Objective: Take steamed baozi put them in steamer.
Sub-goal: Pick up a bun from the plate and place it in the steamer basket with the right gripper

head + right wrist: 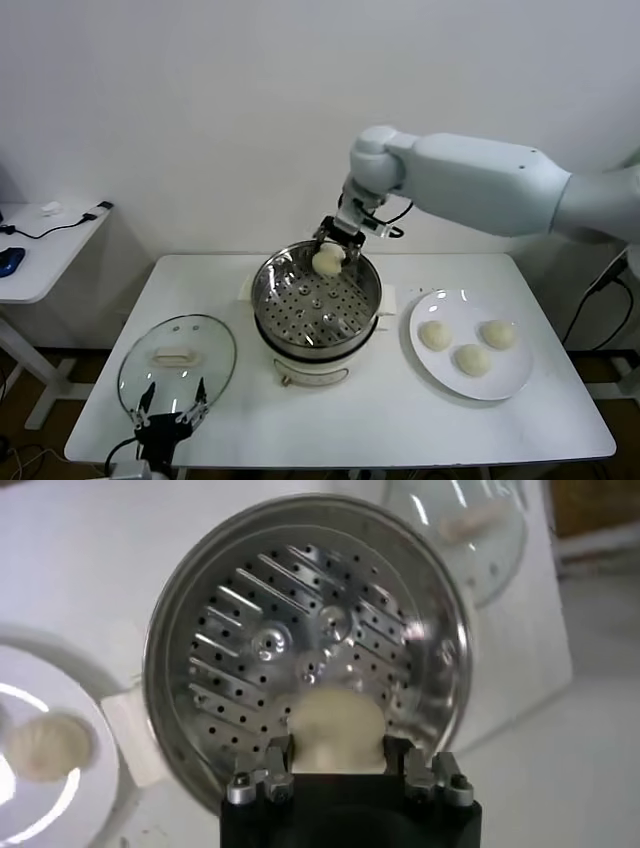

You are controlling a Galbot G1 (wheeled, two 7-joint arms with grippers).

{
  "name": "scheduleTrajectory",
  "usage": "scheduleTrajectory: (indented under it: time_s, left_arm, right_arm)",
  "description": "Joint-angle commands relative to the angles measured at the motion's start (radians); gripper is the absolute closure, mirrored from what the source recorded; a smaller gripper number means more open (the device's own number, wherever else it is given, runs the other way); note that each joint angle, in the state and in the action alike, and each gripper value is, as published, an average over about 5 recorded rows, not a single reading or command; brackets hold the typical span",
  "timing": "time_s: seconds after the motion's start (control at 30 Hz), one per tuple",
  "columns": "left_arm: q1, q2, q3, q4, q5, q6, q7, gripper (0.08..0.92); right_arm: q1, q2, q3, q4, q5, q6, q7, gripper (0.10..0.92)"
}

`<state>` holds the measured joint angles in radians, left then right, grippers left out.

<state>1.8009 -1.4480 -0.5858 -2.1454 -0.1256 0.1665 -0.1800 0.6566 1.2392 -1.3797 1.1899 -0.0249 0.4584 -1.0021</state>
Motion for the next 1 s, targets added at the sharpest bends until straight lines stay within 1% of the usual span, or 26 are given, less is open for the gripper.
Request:
scheduleTrajectory:
  time_s: [0.03, 0.47, 0.67, 0.73, 0.83, 0.9, 1.0]
  left_arm:
    - [0.004, -0.001, 0.003, -0.007, 0.002, -0.002, 0.000, 0.177]
    - [-0.008, 0.000, 0.001, 0.005, -0.001, -0.004, -0.003, 0.177]
    - [-0.013, 0.003, -0.001, 0.011, -0.005, -0.004, -0.005, 0.177]
    - [-0.015, 0.003, -0.001, 0.011, -0.006, -0.004, -0.005, 0.177]
    - [-0.017, 0.004, -0.001, 0.012, -0.006, -0.004, -0.005, 0.177]
    - [-0.019, 0.005, -0.002, 0.012, -0.006, -0.004, -0.006, 0.177]
    - [-0.020, 0.005, -0.002, 0.010, -0.006, -0.004, -0.007, 0.177]
  right_arm:
    - [-0.111, 0.087, 0.014, -0.186, -0.242, 0.210, 0.062, 0.423]
    - [-0.218, 0.168, 0.091, -0.366, -0.328, 0.251, 0.129, 0.429]
    - [-0.238, 0.193, 0.108, -0.408, -0.327, 0.259, 0.134, 0.424]
    - [-0.239, 0.193, 0.108, -0.410, -0.322, 0.263, 0.131, 0.411]
    - [-0.238, 0.191, 0.115, -0.407, -0.313, 0.265, 0.134, 0.349]
    - [-0.230, 0.187, 0.123, -0.400, -0.300, 0.265, 0.134, 0.290]
    - [-0.189, 0.168, 0.126, -0.363, -0.252, 0.264, 0.120, 0.226]
